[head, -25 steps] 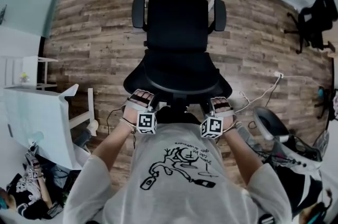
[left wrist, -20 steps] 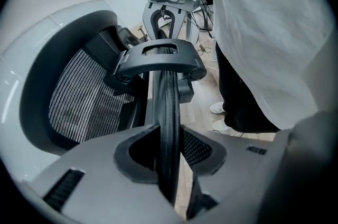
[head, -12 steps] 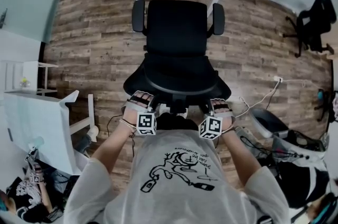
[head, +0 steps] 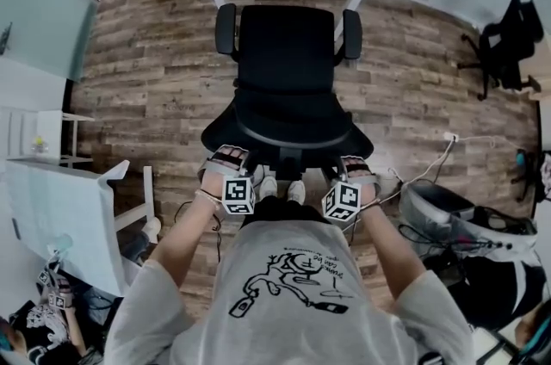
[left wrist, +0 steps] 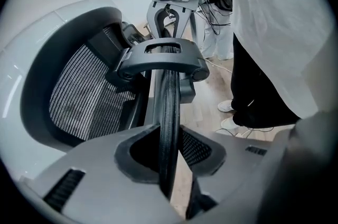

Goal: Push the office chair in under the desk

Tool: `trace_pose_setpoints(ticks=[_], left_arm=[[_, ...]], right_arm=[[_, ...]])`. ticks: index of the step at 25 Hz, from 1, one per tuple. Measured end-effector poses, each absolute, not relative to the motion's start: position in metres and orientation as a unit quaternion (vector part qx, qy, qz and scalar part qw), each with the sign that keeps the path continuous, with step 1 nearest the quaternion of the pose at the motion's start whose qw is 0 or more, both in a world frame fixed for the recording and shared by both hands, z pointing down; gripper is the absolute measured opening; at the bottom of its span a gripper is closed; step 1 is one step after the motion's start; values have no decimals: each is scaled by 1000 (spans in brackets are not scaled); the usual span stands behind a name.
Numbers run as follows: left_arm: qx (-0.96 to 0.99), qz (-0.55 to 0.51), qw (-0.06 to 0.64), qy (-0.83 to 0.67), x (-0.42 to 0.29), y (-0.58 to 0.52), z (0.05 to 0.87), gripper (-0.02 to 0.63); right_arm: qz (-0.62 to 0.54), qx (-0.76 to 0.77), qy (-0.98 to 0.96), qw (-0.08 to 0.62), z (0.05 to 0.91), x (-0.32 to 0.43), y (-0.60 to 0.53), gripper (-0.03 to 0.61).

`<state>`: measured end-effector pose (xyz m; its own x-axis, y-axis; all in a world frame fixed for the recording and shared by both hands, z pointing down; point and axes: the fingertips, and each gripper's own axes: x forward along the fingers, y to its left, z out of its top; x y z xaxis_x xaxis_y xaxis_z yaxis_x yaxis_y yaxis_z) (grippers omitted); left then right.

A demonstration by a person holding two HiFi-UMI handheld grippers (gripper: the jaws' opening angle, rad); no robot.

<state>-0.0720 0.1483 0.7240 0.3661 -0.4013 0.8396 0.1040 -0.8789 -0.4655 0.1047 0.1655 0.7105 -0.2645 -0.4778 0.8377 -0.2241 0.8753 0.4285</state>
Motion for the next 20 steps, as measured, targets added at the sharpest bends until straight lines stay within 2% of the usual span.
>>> trace_pose_setpoints(ticks=[20], left_arm=[[-800,-548,228,87,-71,67,732,101]], right_arm=[[-82,235,-789,562,718,103,86,141]])
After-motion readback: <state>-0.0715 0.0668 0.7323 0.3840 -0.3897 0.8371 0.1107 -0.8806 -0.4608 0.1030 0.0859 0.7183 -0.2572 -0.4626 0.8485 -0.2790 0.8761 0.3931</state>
